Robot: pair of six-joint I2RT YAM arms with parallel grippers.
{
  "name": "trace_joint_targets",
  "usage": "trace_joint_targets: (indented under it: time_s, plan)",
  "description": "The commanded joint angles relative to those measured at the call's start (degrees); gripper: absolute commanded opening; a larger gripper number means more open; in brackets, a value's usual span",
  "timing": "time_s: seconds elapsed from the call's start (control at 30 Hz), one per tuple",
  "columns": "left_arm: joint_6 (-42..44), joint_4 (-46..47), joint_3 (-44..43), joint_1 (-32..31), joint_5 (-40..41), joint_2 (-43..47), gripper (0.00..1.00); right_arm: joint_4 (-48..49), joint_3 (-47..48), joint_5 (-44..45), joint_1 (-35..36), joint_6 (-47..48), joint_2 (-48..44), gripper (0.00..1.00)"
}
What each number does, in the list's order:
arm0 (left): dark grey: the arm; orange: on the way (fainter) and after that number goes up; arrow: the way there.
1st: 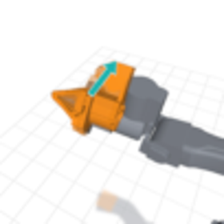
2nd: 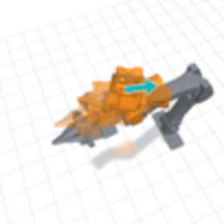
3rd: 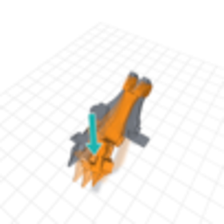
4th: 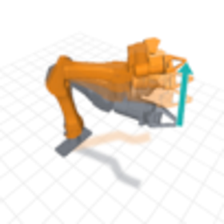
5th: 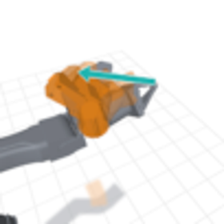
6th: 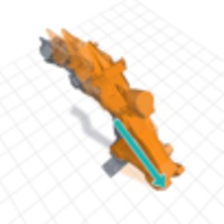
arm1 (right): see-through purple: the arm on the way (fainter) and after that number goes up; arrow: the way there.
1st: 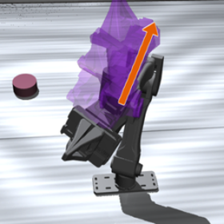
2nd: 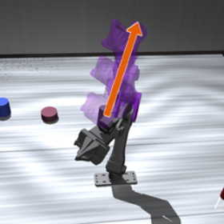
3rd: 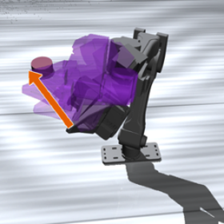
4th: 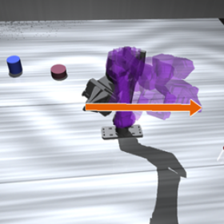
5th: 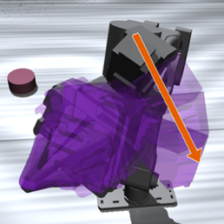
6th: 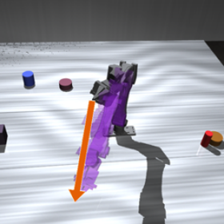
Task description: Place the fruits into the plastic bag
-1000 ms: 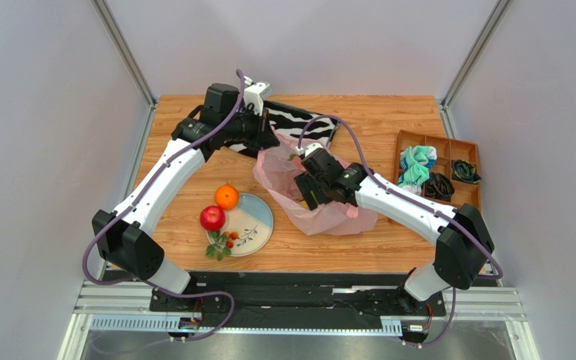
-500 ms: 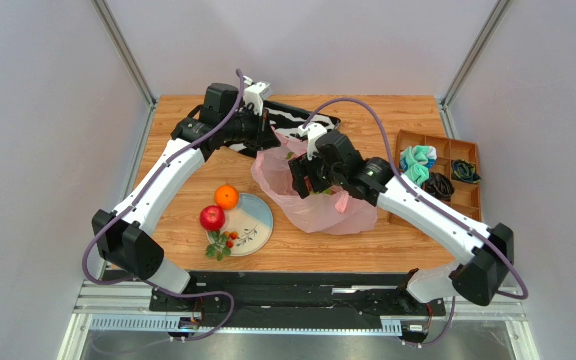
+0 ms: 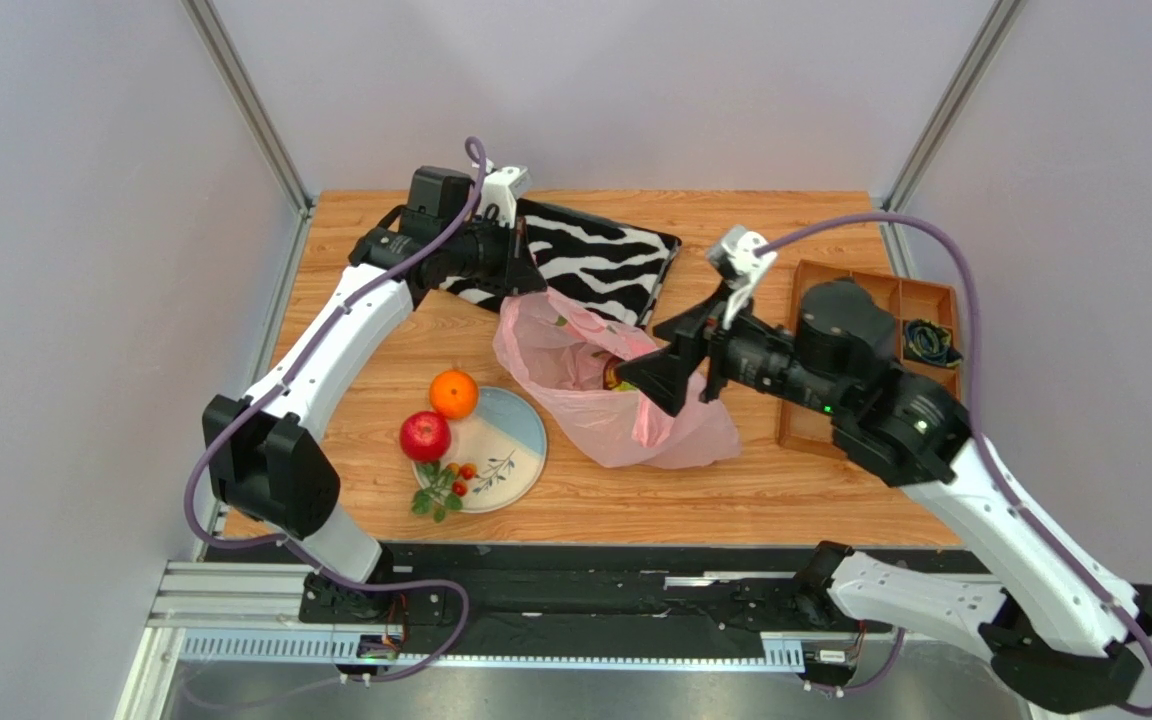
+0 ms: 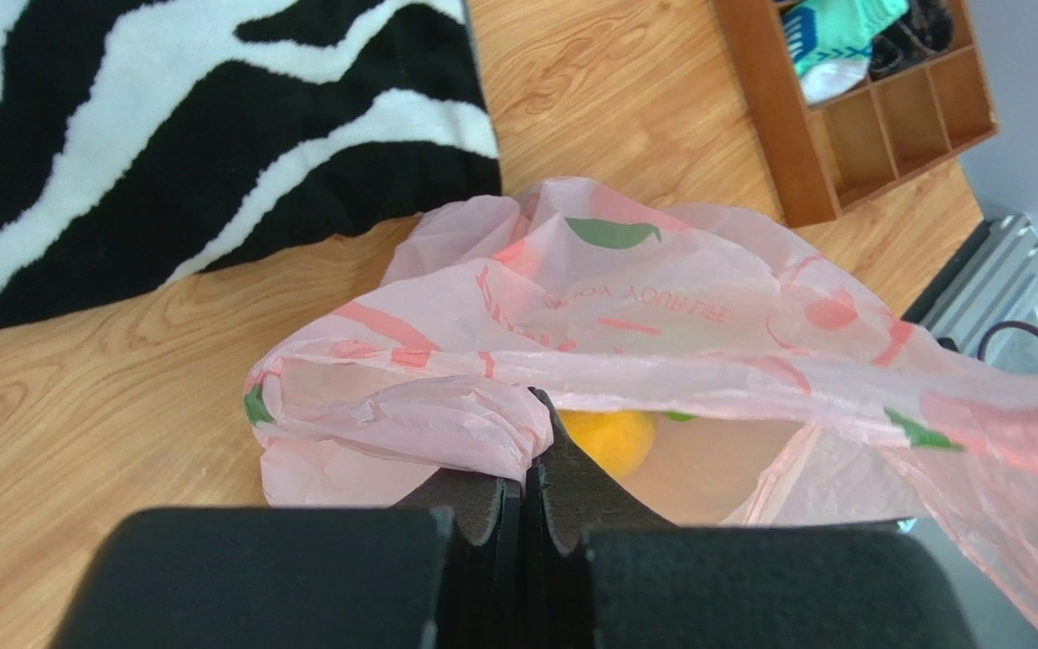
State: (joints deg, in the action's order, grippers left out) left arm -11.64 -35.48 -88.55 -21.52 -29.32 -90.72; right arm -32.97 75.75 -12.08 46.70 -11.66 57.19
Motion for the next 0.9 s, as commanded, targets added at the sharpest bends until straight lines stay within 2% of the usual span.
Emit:
trace_joint_targets:
  time_s: [0.0,0.17,0.4,0.57,0.87]
  plan:
    - [0.1,-0.1,-0.3,1.0,1.7,-0.8,0.00,-0.9,-1.5,-0.6,0.0,-2.3,-5.3,0.79]
    - [0.5,-0.2,-0.2,1.1,2.3,-1.0,0.00,-3.7,-6.1,-5.0,0.0,-4.9,-9.2,0.79]
    - [0.5,-0.2,-0.2,1.1,2.3,-1.2,0.00,1.1,-14.0,-16.4,0.9,-10.1,-12.5,0.76]
    - [0.4,0.0,-0.1,1.2,2.1,-1.0,0.00,2.5,-16.4,-12.1,1.9,-10.4,-12.5,0.76]
    - [0.5,0.1,-0.1,1.1,2.0,0.0,0.00,8.2,-17.8,-3.5,4.4,-9.1,-6.0,0.73]
